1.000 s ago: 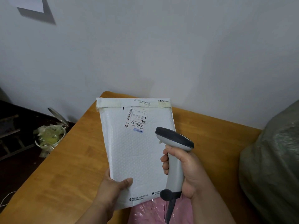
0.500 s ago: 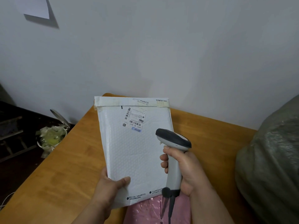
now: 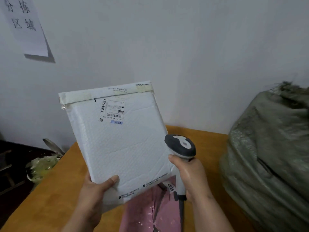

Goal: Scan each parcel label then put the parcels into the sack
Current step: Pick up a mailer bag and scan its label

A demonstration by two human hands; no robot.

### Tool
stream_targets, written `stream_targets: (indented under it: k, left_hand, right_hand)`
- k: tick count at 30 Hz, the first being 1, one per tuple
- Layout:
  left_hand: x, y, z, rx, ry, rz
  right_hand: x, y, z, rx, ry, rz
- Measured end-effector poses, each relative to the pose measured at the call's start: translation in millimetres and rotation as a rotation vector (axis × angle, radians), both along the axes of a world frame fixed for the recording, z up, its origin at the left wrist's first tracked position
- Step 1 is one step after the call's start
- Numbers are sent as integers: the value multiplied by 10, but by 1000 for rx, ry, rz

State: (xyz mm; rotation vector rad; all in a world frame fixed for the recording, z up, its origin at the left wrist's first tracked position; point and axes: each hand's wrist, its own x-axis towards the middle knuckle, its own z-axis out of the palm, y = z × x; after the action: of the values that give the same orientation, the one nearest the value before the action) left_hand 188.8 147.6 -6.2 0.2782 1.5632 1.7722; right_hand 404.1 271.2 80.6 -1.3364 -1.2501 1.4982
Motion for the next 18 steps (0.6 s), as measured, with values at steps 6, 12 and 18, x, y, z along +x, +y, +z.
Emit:
stream_targets:
  k: [6, 12, 18]
  left_hand:
    - [241, 18, 490, 244, -41, -216]
    - [790, -42, 965, 320, -71, -326]
    - [1421, 87, 1427, 422, -7, -439]
  right_hand:
    - [430, -384, 286, 113, 128, -161]
    - [1034, -764, 577, 153, 218, -334]
    - [1651, -993, 949, 238, 301, -478]
